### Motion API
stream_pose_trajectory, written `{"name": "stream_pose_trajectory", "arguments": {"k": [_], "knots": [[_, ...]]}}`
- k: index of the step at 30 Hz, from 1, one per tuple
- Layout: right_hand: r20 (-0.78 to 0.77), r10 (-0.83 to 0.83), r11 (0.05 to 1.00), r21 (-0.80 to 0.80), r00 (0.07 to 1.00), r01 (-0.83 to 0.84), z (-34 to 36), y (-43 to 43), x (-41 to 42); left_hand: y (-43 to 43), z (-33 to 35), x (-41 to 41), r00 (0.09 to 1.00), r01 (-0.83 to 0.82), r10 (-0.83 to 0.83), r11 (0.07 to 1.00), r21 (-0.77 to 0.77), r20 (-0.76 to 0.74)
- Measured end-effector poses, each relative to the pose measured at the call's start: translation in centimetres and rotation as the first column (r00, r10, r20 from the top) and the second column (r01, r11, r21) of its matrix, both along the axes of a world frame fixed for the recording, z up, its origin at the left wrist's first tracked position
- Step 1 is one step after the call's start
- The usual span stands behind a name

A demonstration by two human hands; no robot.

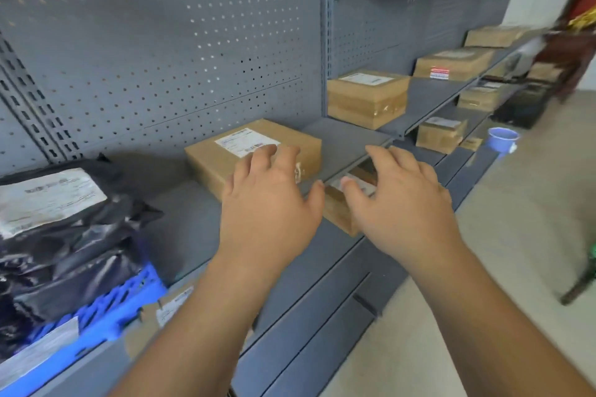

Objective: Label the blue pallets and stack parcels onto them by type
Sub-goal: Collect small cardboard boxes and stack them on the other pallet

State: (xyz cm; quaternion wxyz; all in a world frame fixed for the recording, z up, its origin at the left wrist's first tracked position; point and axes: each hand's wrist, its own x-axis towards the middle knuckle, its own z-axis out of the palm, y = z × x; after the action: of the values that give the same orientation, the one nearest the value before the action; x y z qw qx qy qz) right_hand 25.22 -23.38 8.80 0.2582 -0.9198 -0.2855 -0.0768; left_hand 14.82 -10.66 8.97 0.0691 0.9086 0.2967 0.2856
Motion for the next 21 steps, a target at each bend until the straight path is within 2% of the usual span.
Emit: {"name": "stream_pose_trajectory", "arguments": {"k": [10,21], "knots": [[-0.029,-0.264,0.964,-0.035,0.964,0.263,-2.1,-11.2,9.7,-8.3,-3.7,14.2,0.967,0.248,-0.250,0.968,-0.043,-0.058],[-0.057,-0.515,0.853,-0.130,0.855,0.505,-5.8,-14.9,19.7,-10.7,-8.5,28.5,0.852,0.506,-0.512,0.859,-0.076,-0.112]]}}
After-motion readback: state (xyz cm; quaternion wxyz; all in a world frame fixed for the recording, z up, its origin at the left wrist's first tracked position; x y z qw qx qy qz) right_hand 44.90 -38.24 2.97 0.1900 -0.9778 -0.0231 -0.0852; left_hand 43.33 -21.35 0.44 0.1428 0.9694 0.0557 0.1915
